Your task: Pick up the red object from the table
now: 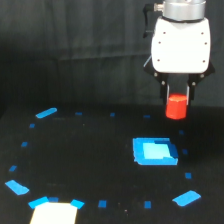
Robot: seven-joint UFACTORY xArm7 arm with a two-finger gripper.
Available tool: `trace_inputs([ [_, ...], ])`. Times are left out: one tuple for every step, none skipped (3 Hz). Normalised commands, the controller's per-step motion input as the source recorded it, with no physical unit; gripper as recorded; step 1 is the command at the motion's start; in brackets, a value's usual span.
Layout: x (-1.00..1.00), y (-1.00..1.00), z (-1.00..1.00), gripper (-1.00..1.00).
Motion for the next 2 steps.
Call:
trace_inputs([
  [0.06, 0.15, 0.86, -1.00],
  [0.46, 0.11, 0.05, -1.00],
])
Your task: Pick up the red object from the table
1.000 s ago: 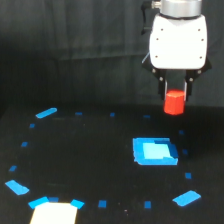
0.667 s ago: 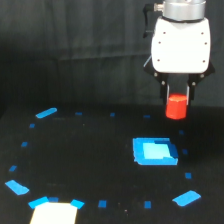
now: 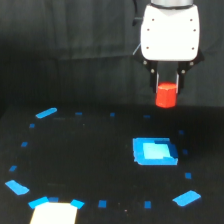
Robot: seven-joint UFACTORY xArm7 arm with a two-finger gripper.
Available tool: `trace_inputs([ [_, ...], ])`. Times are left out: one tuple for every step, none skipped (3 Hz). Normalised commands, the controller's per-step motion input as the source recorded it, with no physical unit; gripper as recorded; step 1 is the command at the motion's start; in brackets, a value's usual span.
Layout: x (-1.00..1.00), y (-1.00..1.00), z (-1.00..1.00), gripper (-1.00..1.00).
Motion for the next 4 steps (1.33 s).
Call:
trace_inputs([
  [0.63, -0.48, -0.29, -1.00],
  [0.48, -0.06, -0.23, -1.00],
  [0.60, 0.06, -0.29, -1.00],
  [0.46, 0.26, 0.77, -1.00],
])
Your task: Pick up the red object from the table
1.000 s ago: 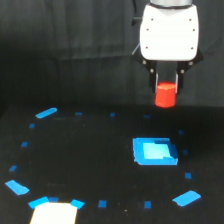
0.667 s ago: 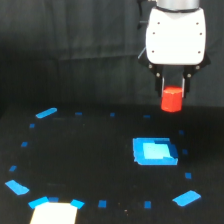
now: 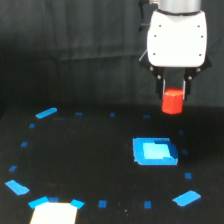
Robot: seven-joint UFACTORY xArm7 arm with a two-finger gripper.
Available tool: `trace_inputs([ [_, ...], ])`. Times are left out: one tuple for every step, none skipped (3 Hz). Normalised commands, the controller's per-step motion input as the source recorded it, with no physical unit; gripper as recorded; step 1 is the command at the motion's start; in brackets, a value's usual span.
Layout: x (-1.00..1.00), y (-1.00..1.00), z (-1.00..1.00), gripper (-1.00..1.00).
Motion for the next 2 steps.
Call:
trace_inputs([
  [0.12, 0.38, -0.39, -1.00],
  [0.58, -0.17, -0.35, -0.99],
])
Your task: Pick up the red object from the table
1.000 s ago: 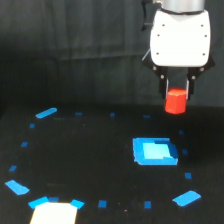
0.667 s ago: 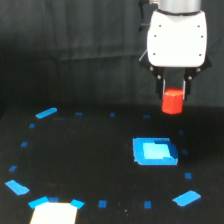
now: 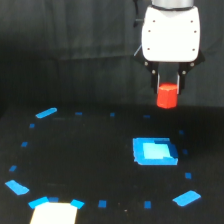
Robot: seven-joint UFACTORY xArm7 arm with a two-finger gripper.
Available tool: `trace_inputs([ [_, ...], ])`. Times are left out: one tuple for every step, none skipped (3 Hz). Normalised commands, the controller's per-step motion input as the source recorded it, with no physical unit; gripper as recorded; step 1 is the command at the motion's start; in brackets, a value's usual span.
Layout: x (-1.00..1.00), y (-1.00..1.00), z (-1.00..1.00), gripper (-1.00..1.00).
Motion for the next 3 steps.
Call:
trace_inputs([
  [0.50, -0.31, -0.39, -0.82],
  [0.55, 0.28, -0.17, -1.00],
  [1.00, 0.49, 1.00, -1.00],
])
